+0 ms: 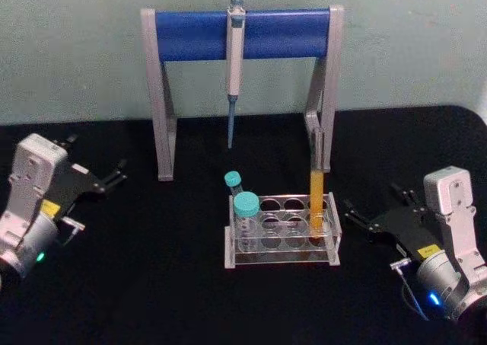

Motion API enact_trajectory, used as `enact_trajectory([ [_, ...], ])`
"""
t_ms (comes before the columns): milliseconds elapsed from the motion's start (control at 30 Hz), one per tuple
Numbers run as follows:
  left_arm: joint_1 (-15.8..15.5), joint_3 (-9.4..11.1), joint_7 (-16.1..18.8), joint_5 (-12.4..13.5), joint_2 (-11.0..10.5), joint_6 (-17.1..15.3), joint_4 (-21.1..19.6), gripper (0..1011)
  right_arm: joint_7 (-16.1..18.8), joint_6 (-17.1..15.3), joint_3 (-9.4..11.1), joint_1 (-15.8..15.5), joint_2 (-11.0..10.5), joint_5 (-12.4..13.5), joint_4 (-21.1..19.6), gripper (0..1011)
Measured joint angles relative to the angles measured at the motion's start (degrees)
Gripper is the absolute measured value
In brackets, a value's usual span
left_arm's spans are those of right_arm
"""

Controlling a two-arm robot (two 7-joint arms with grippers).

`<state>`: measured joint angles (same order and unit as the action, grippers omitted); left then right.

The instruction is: Pick up the test tube from the test tube rack, shake it, then place it back into the test tube rack.

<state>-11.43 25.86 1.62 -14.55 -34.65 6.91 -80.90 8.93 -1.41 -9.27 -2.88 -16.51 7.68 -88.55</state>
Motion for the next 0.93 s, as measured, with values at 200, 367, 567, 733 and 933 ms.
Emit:
enact_trajectory([
  [200,0.0,0.0,0.0,0.0,0.0,0.0,0.0,1001,0.0,0.0,0.0,0.0,0.0,0.02,-0.01,1000],
  [367,0.0,0.0,0.0,0.0,0.0,0.0,0.0,1001,0.0,0.0,0.0,0.0,0.0,0.03,-0.01,1000],
  [567,0.0,0.0,0.0,0.0,0.0,0.0,0.0,1002,0.0,0.0,0.0,0.0,0.0,0.03,-0.01,1000],
  [733,0.0,0.0,0.0,0.0,0.0,0.0,0.0,1001,0.0,0.0,0.0,0.0,0.01,0.03,-0.01,1000],
  [933,0.0,0.0,0.0,0.01,0.0,0.0,0.0,1001,0.0,0.0,0.0,0.0,0.0,0.03,0.0,1000],
])
